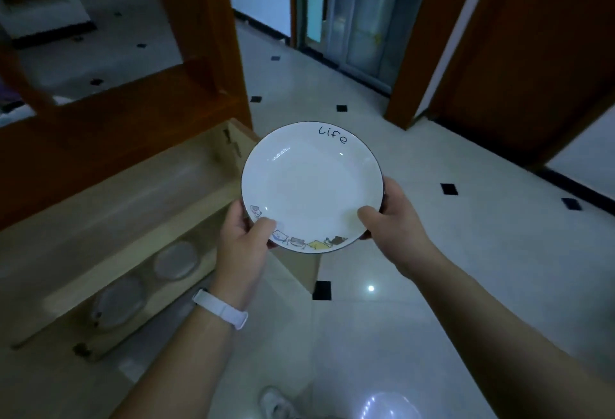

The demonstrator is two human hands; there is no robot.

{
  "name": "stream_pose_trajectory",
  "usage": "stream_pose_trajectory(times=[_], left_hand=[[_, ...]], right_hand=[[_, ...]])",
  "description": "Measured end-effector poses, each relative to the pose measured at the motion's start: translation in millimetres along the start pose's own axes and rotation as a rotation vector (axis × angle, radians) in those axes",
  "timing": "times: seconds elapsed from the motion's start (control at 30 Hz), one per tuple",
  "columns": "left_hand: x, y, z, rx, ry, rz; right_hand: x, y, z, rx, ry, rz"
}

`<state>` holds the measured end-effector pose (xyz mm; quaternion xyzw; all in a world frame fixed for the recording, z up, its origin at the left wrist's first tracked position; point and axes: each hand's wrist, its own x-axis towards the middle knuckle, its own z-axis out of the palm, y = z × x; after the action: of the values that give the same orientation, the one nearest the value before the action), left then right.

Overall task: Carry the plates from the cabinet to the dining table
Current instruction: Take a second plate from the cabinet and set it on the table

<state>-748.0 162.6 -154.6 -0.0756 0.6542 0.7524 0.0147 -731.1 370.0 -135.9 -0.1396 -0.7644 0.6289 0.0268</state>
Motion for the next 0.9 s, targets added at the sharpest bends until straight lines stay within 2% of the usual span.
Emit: stream_pose_trajectory(times=[0.5,0.67,0.9], left_hand=[[-147,-21,288,0.039,-0.616,-0.03],[-198,-38,355,0.094,-0.84,-0.088],[-245,-53,441,0.162,-1.101,-0.123]], right_hand=[[-166,61,-303,0.072,0.533,0.036],[-225,87,-368,0.11,0.706,0.095],[-288,111,-422,0.184,0.939,0.123]])
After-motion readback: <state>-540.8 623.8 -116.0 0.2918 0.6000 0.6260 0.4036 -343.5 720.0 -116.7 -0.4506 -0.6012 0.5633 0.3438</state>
